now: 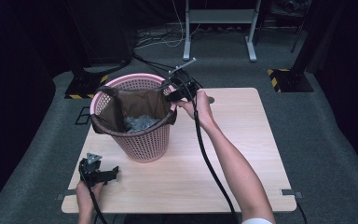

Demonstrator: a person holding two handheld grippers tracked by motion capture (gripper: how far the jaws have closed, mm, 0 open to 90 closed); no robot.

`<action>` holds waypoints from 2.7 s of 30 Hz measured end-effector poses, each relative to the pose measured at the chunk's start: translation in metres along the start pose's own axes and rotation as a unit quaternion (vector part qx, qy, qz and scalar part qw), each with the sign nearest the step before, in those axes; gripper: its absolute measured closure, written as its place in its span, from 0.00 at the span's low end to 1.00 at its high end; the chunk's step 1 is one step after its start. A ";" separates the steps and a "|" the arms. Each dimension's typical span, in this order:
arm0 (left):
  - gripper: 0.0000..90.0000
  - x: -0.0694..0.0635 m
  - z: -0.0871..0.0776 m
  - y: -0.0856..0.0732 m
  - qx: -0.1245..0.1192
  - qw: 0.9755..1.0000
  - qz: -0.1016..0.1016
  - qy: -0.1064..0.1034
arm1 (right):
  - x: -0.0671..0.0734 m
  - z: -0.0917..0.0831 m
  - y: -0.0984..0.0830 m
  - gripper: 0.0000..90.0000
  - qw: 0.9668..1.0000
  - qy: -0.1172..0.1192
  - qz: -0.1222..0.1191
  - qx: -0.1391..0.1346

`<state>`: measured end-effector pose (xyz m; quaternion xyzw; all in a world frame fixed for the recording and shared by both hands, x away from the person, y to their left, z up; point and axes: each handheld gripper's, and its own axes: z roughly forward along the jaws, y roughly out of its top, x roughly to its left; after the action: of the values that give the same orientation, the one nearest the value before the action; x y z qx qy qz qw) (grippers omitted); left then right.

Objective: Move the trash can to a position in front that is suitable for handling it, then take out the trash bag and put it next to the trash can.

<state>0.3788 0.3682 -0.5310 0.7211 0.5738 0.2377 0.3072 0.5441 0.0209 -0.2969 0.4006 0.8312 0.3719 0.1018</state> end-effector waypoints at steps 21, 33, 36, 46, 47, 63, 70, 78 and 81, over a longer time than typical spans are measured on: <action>0.01 0.000 0.000 0.000 0.000 1.000 0.000 0.000 | -0.032 -0.037 -0.032 0.68 1.000 -0.018 0.023 -0.012; 0.01 0.000 0.000 0.000 0.001 1.000 0.000 0.001 | -0.050 -0.058 -0.049 0.69 0.999 -0.032 0.038 -0.013; 0.01 0.000 0.000 0.000 0.001 1.000 0.000 0.001 | -0.055 -0.062 -0.053 0.69 0.998 -0.035 0.042 -0.015; 0.01 0.000 0.000 0.000 0.001 1.000 0.001 0.001 | -0.069 -0.078 -0.066 0.70 0.997 -0.047 0.053 -0.017; 0.01 0.000 0.000 0.000 0.001 1.000 0.001 0.001 | -0.070 -0.079 -0.067 0.70 0.997 -0.048 0.054 -0.018; 0.01 0.000 0.000 0.000 0.001 1.000 0.001 0.001 | -0.092 -0.100 -0.084 0.72 0.995 -0.066 0.076 -0.026; 0.01 0.000 0.000 0.000 0.001 1.000 0.001 0.001 | -0.093 -0.103 -0.085 0.43 0.994 -0.062 0.080 -0.039; 0.01 0.000 0.000 0.000 0.002 1.000 0.001 0.001 | -0.091 -0.113 -0.084 0.16 0.994 -0.052 0.072 -0.063; 0.01 -0.001 -0.001 0.000 0.003 1.000 -0.006 0.008 | -0.092 -0.116 -0.085 0.15 0.994 -0.051 0.067 -0.070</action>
<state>0.3780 0.3669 -0.5306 0.7164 0.5812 0.2400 0.3021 0.5003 -0.1440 -0.2871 0.4662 0.7679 0.4140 0.1468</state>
